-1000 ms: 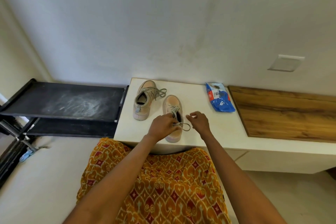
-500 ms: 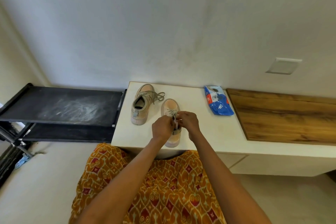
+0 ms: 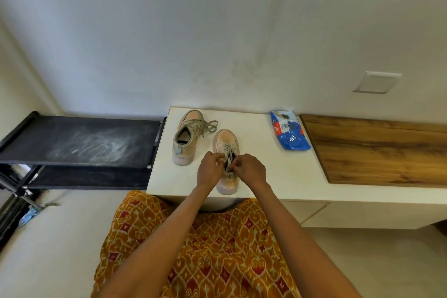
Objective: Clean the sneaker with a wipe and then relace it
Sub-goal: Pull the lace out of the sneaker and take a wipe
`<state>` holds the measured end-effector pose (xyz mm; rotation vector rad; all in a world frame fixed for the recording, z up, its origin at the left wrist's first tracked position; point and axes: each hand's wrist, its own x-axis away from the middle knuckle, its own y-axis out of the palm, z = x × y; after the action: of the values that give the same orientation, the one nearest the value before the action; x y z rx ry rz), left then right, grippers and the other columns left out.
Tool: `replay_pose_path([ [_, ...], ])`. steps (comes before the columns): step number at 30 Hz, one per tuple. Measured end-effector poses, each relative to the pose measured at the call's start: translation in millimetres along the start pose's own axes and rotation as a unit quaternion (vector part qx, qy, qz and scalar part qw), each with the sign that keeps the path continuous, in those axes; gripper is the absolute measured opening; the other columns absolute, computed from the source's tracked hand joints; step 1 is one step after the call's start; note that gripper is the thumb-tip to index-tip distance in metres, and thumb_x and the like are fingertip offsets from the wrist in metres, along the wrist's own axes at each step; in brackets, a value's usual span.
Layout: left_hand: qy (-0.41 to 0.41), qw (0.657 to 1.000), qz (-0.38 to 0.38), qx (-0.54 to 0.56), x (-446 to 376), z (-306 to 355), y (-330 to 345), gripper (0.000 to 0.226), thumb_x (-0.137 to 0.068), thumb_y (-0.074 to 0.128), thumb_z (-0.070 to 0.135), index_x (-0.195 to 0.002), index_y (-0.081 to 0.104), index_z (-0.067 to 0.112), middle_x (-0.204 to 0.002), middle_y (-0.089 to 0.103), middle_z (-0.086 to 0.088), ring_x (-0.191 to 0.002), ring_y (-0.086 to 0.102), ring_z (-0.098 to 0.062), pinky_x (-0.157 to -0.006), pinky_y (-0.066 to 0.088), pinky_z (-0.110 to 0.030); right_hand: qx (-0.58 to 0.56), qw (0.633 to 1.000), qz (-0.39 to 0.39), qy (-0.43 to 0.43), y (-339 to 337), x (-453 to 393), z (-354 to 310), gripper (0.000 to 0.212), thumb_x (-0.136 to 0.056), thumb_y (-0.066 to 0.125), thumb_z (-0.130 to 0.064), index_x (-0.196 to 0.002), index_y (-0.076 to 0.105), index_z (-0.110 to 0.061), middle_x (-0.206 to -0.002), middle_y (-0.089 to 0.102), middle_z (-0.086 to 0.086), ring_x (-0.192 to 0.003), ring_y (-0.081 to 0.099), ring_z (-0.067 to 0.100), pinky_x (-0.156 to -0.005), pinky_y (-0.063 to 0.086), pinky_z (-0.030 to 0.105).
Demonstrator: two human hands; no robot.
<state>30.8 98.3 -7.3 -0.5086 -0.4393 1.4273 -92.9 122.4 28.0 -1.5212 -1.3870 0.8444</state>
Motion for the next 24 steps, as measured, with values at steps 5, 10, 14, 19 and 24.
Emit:
replay_pose_path([
  [5, 0.209, 0.953, 0.035, -0.215, 3.0, -12.1, -7.6, 0.022, -0.087, 0.052, 0.02, -0.096, 0.071, 0.017, -0.109, 0.06, -0.008, -0.1, 0.053, -0.027, -0.082, 0.042, -0.04, -0.032, 0.998, 0.052, -0.001, -2.0, -6.4, -6.7, 0.026, -0.093, 0.05, -0.031, -0.109, 0.059, -0.013, -0.108, 0.06, 0.004, -0.092, 0.061, 0.02, -0.067, 0.044, 0.024],
  [10, 0.206, 0.961, 0.082, -0.165, 0.2, -8.0, -5.8, 0.037, -0.08, 0.035, 0.029, -0.084, 0.069, 0.014, -0.1, 0.062, -0.003, -0.094, 0.055, -0.024, -0.088, 0.036, -0.039, -0.049, 0.997, 0.031, -0.051, -0.7, -11.3, 0.4, 0.032, -0.091, 0.054, -0.022, -0.123, 0.056, -0.017, -0.116, 0.054, 0.006, -0.105, 0.056, 0.023, -0.081, 0.05, 0.032],
  [14, 0.156, 0.979, 0.098, -0.093, -1.1, -7.1, -2.5, 0.03, -0.078, 0.041, 0.029, -0.095, 0.06, 0.015, -0.099, 0.057, -0.004, -0.095, 0.05, -0.022, -0.082, 0.035, -0.033, -0.008, 0.996, 0.021, -0.082, 6.0, -11.4, 10.3, 0.022, -0.09, 0.056, -0.024, -0.103, 0.073, -0.019, -0.098, 0.06, 0.005, -0.094, 0.054, 0.021, -0.066, 0.044, 0.028],
  [19, 0.109, 0.99, 0.059, -0.067, -3.1, -14.6, 5.4, 0.041, -0.084, 0.044, 0.021, -0.122, 0.056, 0.011, -0.119, 0.057, -0.011, -0.11, 0.05, -0.029, -0.093, 0.042, -0.043, 0.018, 0.995, 0.005, -0.1, 3.8, -10.9, 5.0, 0.025, -0.091, 0.053, -0.019, -0.112, 0.065, -0.017, -0.106, 0.066, 0.009, -0.094, 0.06, 0.025, -0.074, 0.05, 0.033],
  [24, 0.018, 0.999, -0.017, 0.032, -12.3, -6.7, 4.9, 0.038, -0.092, 0.043, 0.008, -0.129, 0.05, 0.013, -0.124, 0.059, -0.01, -0.115, 0.049, -0.026, -0.093, 0.044, -0.038, -0.169, 0.984, -0.063, -0.01, -12.9, -12.1, 2.7, 0.023, -0.09, 0.047, -0.012, -0.111, 0.055, -0.016, -0.107, 0.066, 0.013, -0.092, 0.062, 0.027, -0.072, 0.049, 0.029],
])
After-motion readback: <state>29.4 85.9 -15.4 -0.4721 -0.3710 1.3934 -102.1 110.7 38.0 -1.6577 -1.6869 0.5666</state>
